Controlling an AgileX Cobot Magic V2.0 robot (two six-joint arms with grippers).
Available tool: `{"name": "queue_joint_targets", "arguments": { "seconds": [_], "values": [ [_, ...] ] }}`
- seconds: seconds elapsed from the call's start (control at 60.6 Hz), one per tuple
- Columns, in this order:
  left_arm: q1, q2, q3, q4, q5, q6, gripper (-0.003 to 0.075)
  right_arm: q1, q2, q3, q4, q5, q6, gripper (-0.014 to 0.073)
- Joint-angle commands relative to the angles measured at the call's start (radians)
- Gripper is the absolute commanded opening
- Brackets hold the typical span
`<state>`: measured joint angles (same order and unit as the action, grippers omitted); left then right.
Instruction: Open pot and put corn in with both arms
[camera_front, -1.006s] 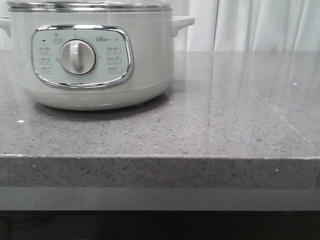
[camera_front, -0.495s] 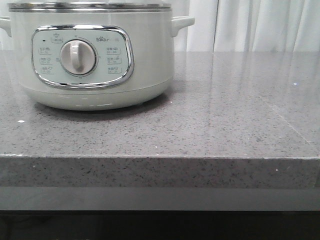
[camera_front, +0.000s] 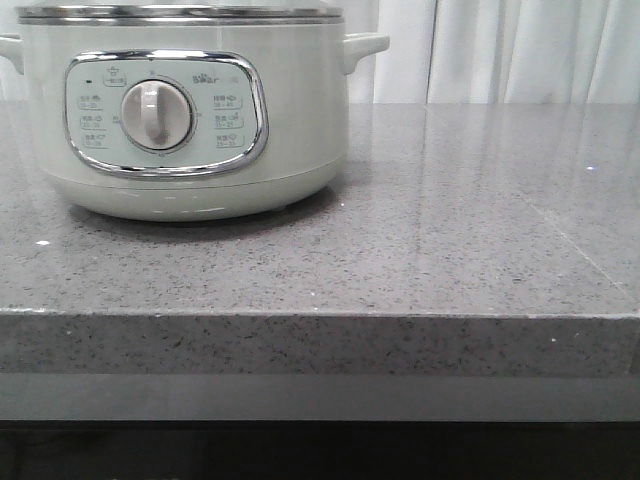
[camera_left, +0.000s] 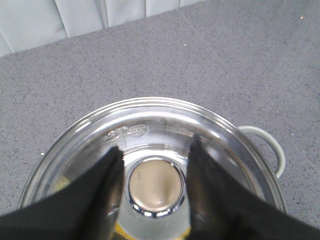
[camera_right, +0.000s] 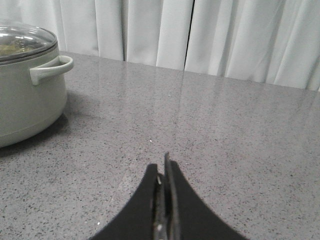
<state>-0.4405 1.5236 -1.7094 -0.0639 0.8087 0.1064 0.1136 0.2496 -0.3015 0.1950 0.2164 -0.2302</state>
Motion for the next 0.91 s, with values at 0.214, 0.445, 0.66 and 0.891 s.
{"name": "queue_joint_targets", "arguments": {
  "seconds": [0.214, 0.445, 0.66, 0.891],
  "values": [
    [-0.007, -0.273, 0.311, -0.019, -0.302, -0.007, -0.0018, 0.004, 0.007, -0.027, 0.002, -0.091, -0.007, -0.0058],
    [-0.007, -0.522, 0.634, -0.039, -0.441, -0.007, -0.0018, 0.004, 0.007, -0.027, 0.002, -0.091, -0.007, -0.0058],
    [-0.007, -0.794, 0.941, -0.043, -0.609, -0.007, -0.0018, 0.004, 0.007, -0.027, 0.002, -0.091, -0.007, -0.0058],
    [-0.007, -1.047, 1.173, -0.111, -0.654, -0.007, -0.0018, 0.004, 0.007, -0.027, 0.002, -0.091, -0.007, -0.0058]
  ]
}}
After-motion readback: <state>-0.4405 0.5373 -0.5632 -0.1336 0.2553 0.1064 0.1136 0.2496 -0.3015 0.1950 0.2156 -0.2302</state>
